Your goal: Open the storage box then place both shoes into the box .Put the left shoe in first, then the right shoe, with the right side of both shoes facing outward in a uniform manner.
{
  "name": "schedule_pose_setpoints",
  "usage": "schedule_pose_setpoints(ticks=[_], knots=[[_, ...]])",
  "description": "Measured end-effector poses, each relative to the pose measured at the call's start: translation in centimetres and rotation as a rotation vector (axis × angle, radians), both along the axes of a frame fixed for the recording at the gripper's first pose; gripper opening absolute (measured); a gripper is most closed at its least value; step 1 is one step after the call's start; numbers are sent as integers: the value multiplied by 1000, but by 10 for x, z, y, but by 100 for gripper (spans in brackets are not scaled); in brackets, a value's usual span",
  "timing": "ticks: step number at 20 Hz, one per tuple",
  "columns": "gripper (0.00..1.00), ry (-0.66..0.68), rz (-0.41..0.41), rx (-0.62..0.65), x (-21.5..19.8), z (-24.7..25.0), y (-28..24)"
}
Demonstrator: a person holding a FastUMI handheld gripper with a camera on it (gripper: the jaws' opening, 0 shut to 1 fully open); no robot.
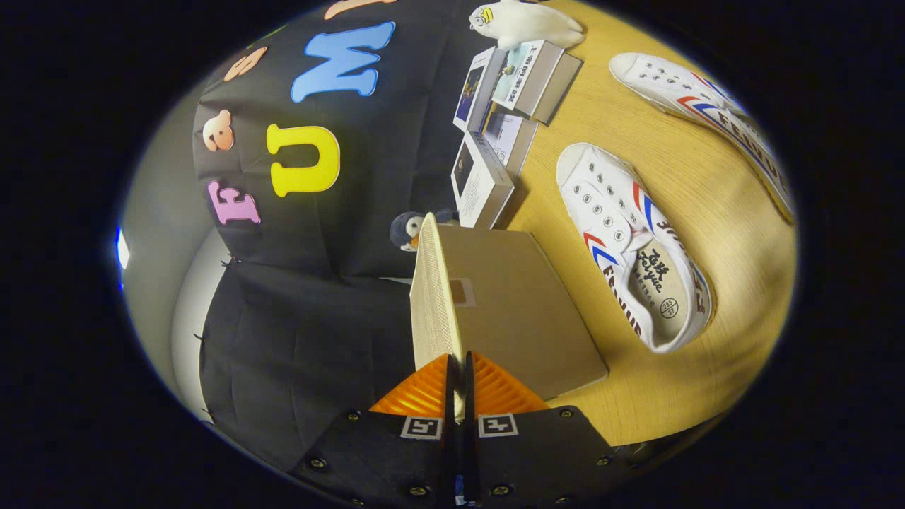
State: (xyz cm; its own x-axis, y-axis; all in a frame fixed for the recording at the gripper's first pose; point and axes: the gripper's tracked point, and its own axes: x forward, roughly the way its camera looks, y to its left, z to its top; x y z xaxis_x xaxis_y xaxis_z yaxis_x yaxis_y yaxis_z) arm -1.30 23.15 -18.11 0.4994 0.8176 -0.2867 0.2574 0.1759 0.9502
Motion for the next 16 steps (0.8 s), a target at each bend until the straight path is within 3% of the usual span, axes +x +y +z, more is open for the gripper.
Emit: schedule_pose_setpoints(ticks=[16], knots=[[2, -272, 126, -51, 20, 122, 27]])
